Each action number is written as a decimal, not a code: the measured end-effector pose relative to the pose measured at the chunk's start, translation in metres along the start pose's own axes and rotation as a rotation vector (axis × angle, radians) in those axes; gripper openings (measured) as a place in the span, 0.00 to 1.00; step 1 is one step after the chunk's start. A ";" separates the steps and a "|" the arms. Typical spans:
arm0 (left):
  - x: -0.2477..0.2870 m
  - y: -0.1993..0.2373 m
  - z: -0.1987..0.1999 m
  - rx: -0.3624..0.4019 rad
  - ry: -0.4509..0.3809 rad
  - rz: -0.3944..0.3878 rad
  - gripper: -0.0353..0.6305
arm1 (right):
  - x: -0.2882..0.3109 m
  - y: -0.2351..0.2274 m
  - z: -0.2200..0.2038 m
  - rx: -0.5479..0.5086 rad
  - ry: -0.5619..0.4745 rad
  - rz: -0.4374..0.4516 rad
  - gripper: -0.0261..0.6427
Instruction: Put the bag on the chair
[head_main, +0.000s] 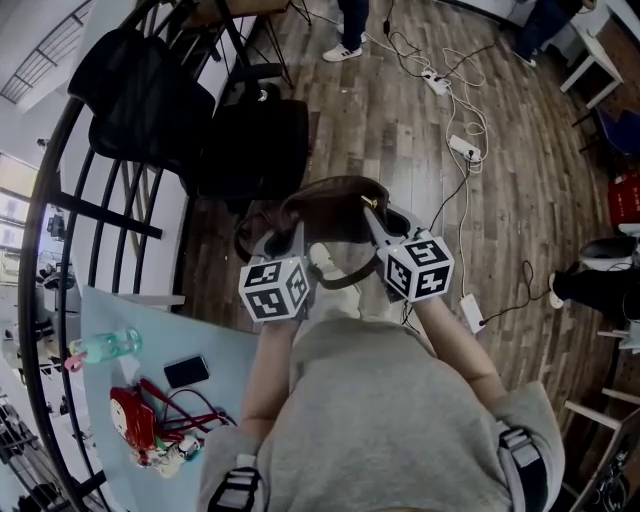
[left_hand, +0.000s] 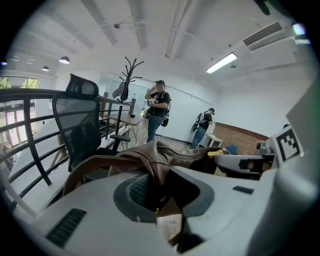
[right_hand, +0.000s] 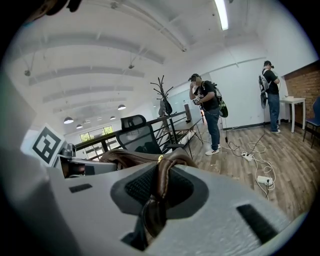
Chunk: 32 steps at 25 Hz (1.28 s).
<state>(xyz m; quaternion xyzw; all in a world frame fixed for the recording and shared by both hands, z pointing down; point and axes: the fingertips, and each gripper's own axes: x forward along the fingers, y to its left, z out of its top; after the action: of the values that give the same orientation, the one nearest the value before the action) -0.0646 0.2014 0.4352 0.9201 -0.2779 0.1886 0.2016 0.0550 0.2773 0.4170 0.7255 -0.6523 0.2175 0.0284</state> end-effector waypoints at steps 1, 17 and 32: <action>0.005 0.004 0.002 -0.004 0.000 0.003 0.14 | 0.006 -0.001 0.001 -0.003 0.006 0.002 0.10; 0.104 0.078 0.059 -0.075 0.004 0.066 0.14 | 0.139 -0.034 0.047 -0.026 0.072 0.058 0.10; 0.176 0.166 0.138 -0.091 -0.020 0.115 0.14 | 0.277 -0.038 0.116 -0.052 0.074 0.116 0.10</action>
<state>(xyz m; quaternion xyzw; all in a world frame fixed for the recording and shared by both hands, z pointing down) 0.0068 -0.0685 0.4432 0.8944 -0.3405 0.1777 0.2291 0.1387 -0.0136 0.4185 0.6769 -0.6973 0.2285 0.0588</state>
